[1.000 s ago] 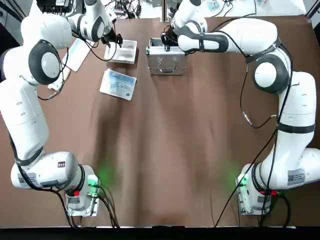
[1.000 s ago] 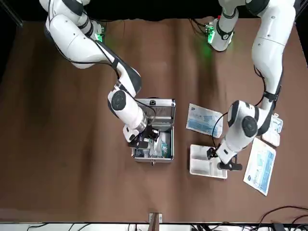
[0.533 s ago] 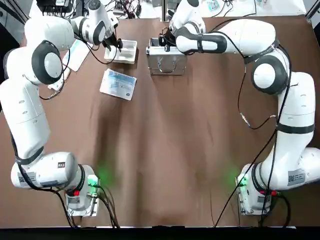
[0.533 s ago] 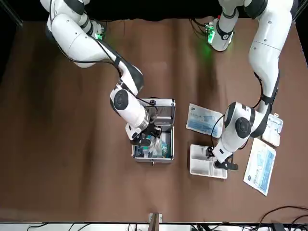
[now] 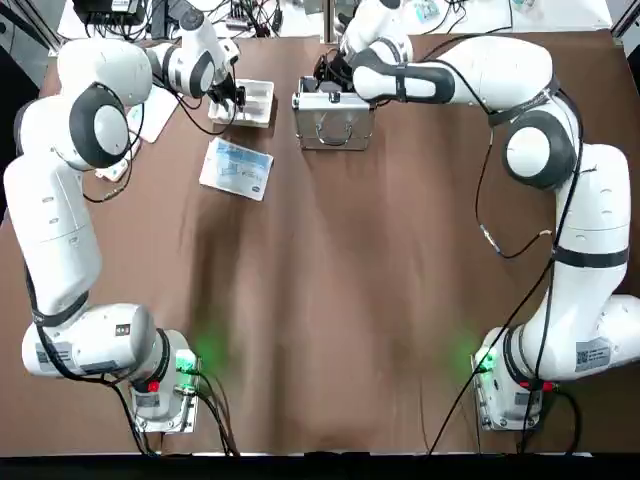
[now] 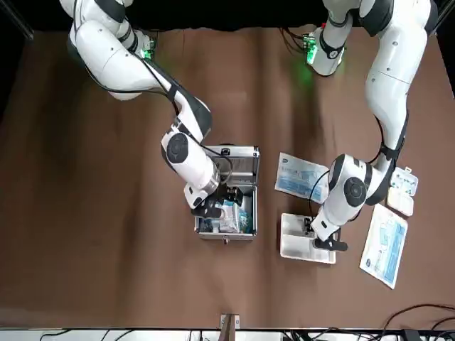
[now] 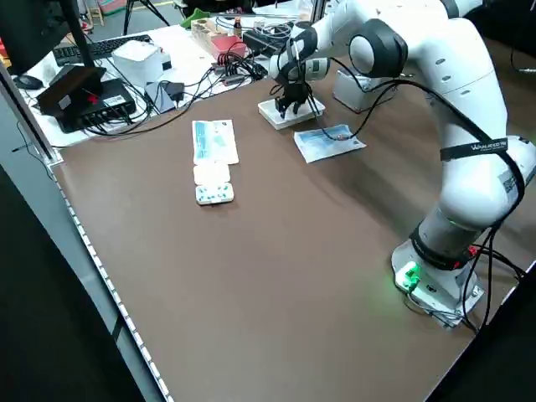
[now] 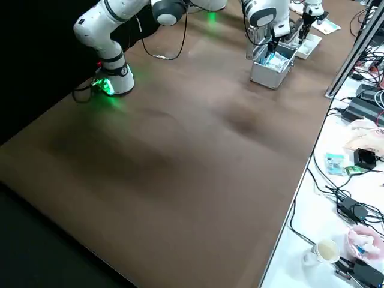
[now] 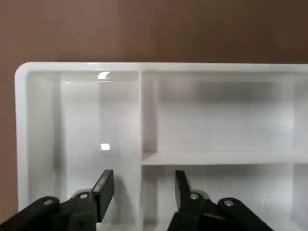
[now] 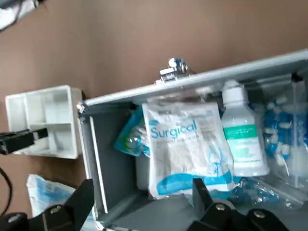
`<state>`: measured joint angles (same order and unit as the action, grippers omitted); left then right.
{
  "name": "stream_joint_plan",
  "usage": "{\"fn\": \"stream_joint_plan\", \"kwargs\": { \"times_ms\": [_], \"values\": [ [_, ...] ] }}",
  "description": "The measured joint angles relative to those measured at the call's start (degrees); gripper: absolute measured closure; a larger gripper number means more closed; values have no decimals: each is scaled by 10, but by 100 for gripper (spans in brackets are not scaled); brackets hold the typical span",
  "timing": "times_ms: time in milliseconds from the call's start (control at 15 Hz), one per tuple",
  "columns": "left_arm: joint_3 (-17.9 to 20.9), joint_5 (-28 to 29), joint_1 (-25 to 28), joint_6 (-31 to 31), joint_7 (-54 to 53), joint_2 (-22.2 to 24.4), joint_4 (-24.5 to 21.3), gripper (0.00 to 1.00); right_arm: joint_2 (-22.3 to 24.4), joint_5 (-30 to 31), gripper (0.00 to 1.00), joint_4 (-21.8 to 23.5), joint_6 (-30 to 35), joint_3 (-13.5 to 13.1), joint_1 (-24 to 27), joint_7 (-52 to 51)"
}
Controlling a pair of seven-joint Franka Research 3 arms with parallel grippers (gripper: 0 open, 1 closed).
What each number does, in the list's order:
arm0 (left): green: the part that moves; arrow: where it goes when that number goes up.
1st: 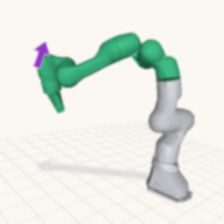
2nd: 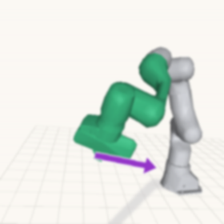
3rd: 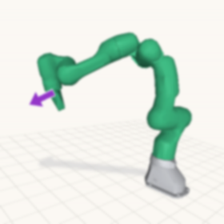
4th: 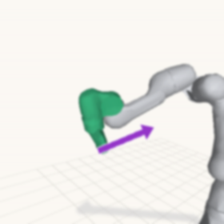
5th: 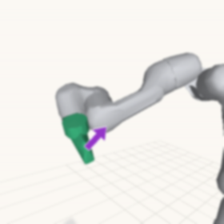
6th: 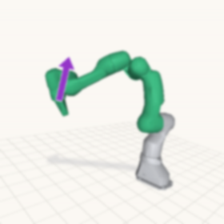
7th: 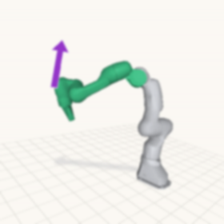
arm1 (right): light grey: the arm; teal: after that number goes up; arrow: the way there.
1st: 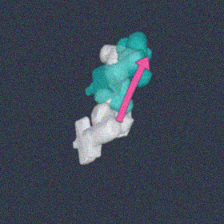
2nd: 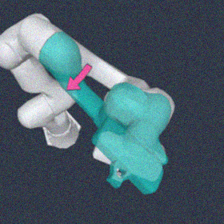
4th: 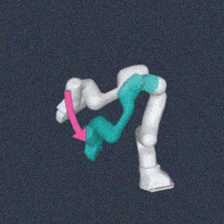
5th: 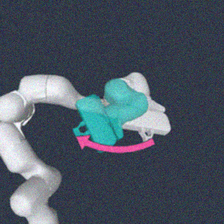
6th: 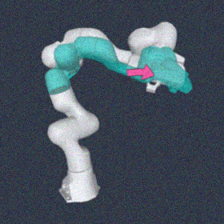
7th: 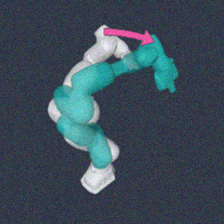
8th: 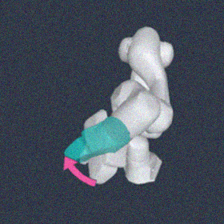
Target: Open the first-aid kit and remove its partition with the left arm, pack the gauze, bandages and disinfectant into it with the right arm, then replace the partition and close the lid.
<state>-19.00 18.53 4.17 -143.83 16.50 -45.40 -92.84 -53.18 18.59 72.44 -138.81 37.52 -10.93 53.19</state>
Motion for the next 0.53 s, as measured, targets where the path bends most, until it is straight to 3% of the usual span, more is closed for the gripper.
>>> {"fn": "stream_joint_plan", "kwargs": {
  "times_ms": [133,200,333,467,533],
  "values": [
    [0,0,0,0,0,0,0,44,8,-2,6,-10,25,0,3,0],
    [0,0,0,0,0,0,1,54,13,-5,6,-14,51,1,6,1],
    [0,0,1,0,0,0,1,59,23,-9,5,-24,75,1,15,8],
    [0,0,1,0,0,0,1,75,34,-13,5,-43,81,1,32,14],
    [0,0,2,0,0,0,1,78,41,-16,5,-49,83,3,45,14]
  ]
}}
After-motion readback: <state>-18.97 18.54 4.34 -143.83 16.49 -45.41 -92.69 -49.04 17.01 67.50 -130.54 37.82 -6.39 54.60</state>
